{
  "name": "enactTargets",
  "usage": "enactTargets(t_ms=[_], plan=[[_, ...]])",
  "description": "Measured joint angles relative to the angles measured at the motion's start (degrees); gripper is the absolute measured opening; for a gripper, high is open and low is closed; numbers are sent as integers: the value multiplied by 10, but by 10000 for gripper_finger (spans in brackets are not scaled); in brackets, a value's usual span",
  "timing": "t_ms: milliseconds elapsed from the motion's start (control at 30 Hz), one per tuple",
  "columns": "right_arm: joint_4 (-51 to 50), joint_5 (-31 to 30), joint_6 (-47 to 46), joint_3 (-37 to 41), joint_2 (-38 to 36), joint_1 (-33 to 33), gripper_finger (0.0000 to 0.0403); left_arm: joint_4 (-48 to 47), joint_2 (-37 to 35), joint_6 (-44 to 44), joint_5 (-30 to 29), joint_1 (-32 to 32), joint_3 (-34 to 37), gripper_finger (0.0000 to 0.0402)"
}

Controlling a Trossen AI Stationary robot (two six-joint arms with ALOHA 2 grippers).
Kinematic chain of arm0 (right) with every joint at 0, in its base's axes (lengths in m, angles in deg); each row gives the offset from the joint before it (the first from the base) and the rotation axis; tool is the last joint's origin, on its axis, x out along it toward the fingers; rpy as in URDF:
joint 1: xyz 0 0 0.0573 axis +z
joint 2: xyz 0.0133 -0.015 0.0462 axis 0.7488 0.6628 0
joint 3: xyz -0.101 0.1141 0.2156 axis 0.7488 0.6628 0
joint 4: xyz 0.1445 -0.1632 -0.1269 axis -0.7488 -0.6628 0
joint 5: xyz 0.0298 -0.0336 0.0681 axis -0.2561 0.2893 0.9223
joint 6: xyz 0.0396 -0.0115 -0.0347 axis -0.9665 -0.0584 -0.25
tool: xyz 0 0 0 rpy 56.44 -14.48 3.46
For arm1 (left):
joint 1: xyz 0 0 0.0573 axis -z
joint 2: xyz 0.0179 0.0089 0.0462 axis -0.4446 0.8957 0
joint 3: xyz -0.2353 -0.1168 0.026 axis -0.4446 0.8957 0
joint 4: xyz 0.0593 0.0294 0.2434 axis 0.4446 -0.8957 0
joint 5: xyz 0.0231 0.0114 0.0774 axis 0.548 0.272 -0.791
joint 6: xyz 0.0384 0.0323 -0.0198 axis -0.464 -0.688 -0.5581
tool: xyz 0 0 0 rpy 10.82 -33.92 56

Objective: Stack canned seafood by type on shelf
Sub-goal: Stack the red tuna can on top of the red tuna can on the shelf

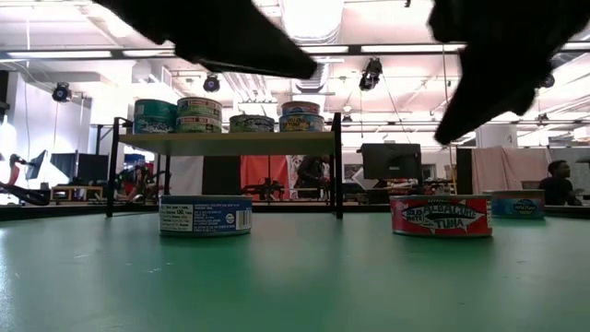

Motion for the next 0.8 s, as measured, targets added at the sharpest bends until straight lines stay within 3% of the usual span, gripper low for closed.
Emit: enactTargets(t_ms=[200,367,567,800], plan=[[-52,-8,-58,0,-26,43,9,101,45,-5,48,-23,-5,75],[-114,-16,-106,8,-46,55,9,81,85,-7,49,-35,-52,75],[-114,-16,-95,36,-51,56,9,-18,125,-6,90,-57,-124,75],[-113,-20,-93,56,-51,55,9,-65,169,-25,140,-88,-195,75]])
